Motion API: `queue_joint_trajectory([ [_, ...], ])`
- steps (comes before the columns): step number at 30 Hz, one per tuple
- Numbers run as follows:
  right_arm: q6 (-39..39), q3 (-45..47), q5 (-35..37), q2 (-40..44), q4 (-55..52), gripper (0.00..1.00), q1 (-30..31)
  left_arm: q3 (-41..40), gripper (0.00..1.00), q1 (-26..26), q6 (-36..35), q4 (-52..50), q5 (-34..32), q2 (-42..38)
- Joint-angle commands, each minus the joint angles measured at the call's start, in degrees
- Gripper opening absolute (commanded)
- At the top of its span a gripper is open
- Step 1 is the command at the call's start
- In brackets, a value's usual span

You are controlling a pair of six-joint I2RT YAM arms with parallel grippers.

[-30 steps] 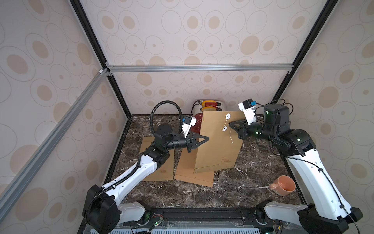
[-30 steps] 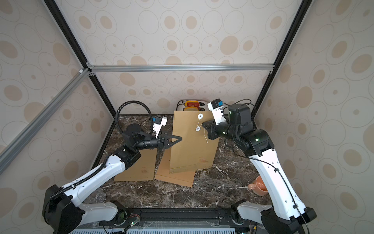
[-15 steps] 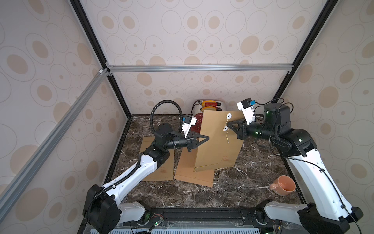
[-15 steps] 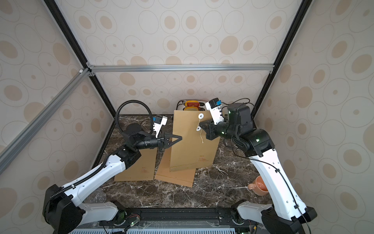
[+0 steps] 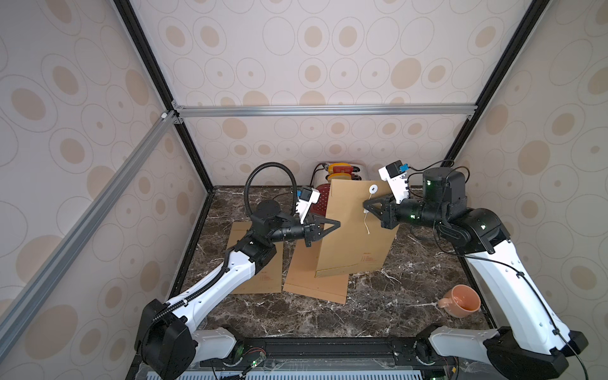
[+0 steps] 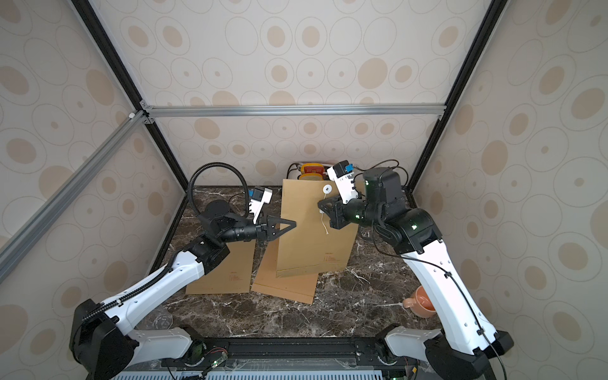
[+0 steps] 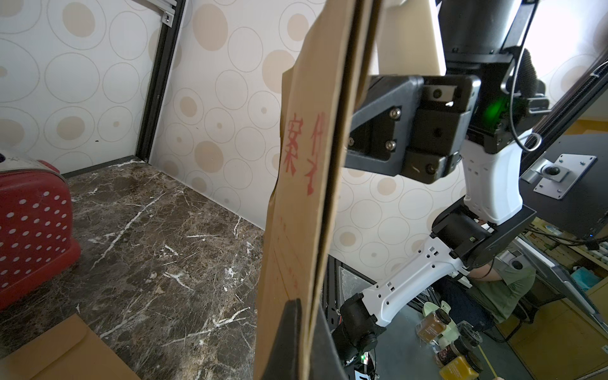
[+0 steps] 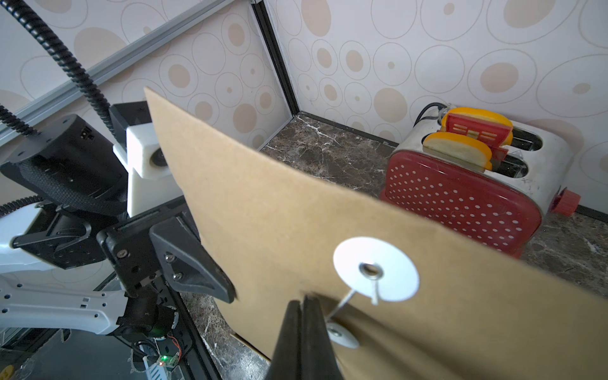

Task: Close the mouth of the file bag
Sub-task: Close the file bag.

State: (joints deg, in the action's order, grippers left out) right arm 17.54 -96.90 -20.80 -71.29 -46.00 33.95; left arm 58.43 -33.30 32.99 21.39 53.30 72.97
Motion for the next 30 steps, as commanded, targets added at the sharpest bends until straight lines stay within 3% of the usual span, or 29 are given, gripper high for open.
queue_joint_trajectory([
  [1, 2.14, 1.67, -2.82, 1.46, 2.70, 0.00, 0.46, 2.52, 0.00, -0.54, -0.39, 1.37, 0.46, 0.09],
  [30, 5.93, 15.56, -4.38, 7.28, 10.92, 0.00, 0.50, 1.95, 0.00, -0.63, 0.14, 3.15, 0.89, -0.39],
])
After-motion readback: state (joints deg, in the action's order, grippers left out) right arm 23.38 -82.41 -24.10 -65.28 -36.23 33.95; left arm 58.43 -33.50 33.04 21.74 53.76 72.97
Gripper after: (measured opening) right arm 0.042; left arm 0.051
